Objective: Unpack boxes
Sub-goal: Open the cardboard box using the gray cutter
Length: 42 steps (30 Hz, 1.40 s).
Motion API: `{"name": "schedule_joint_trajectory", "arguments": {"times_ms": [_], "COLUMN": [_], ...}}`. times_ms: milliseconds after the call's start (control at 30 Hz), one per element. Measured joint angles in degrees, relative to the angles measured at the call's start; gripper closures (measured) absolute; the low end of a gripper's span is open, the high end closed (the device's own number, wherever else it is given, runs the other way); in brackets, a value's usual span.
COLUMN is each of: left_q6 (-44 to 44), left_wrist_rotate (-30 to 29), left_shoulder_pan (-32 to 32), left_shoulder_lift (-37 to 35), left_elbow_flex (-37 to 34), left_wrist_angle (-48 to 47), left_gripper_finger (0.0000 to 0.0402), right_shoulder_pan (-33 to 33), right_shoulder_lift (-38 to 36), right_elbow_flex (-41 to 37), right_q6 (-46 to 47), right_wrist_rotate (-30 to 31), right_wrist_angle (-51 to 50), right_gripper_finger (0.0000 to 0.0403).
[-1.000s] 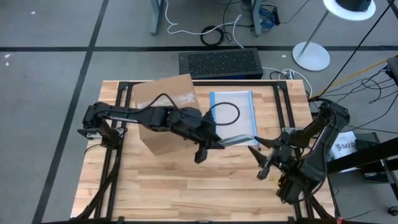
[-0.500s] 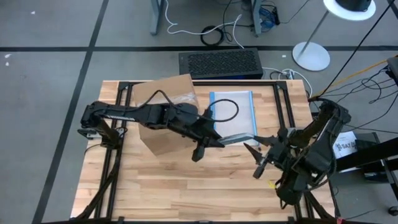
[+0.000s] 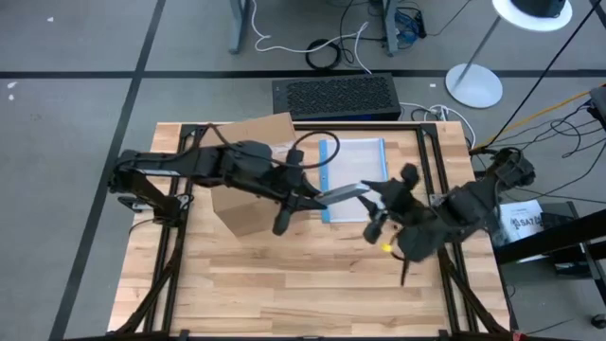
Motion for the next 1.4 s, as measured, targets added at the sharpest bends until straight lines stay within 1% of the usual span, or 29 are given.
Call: {"name": "schedule_joint_trajectory", "arguments": {"times_ms": [133, 233, 400, 500, 667, 767, 833, 900, 1033, 1167, 1267, 1333, 1400], "left_q6": [0.1, 0.1, 0.5, 0.6, 0.6, 0.3, 0.1, 0.0, 0.0, 0.0, 0.6, 1.6, 1.9], "left_wrist_rotate": [-1.5, -3.6, -6.3, -7.8, -9.1, -10.3, -10.5, -10.5, -11.5, -12.7, -13.1, -13.1, -12.3], "left_shoulder_pan": [0.0, -0.1, 0.0, 0.0, 0.0, 0.1, 0.0, 0.0, -0.1, -0.1, -0.1, -0.1, 0.1], "left_shoulder_lift": [-0.8, -1.8, -4.9, -7.1, -10.2, -10.6, -10.6, -10.5, -10.4, -10.3, -10.3, -10.3, -10.1], "left_elbow_flex": [0.0, 0.0, 0.0, 0.0, 0.0, 0.0, -0.1, -0.8, -2.5, -3.6, -3.8, -3.8, -3.8], "left_wrist_angle": [-3.5, -5.8, -9.2, -10.3, -11.7, -13.8, -15.7, -15.9, -15.9, -15.9, -13.6, -11.3, -9.1], "left_gripper_finger": [0.0335, 0.0335, 0.0335, 0.0335, 0.0335, 0.0335, 0.0335, 0.0335, 0.0335, 0.0335, 0.0335, 0.0335, 0.0335], "right_shoulder_pan": [-3.7, -6.2, -10.2, -13.2, -18.9, -21.8, -23.3, -24.5, -26.8, -28.5, -30.4, -31.3, -31.7], "right_shoulder_lift": [0.0, 0.0, -0.2, -0.2, -0.2, -0.2, -0.3, -1.0, -5.2, -13.0, -20.7, -25.5, -29.4], "right_elbow_flex": [-3.1, -5.6, -8.3, -10.6, -14.6, -17.0, -17.7, -18.2, -19.6, -24.0, -30.4, -36.5, -43.2], "right_q6": [-14.0, -20.6, -24.2, -26.8, -31.7, -34.7, -36.6, -37.8, -39.9, -40.6, -39.0, -37.1, -35.4], "right_wrist_rotate": [-9.1, -14.1, -20.2, -24.2, -35.8, -42.2, -45.5, -46.6, -49.1, -50.7, -53.3, -55.1, -56.8], "right_wrist_angle": [15.3, 23.2, 26.8, 31.8, 45.1, 52.2, 53.8, 53.6, 52.8, 52.3, 53.7, 58.0, 64.5], "right_gripper_finger": [0.0269, 0.0269, 0.0269, 0.0269, 0.0269, 0.0269, 0.0269, 0.0269, 0.0269, 0.0269, 0.0270, 0.0271, 0.0271]}}
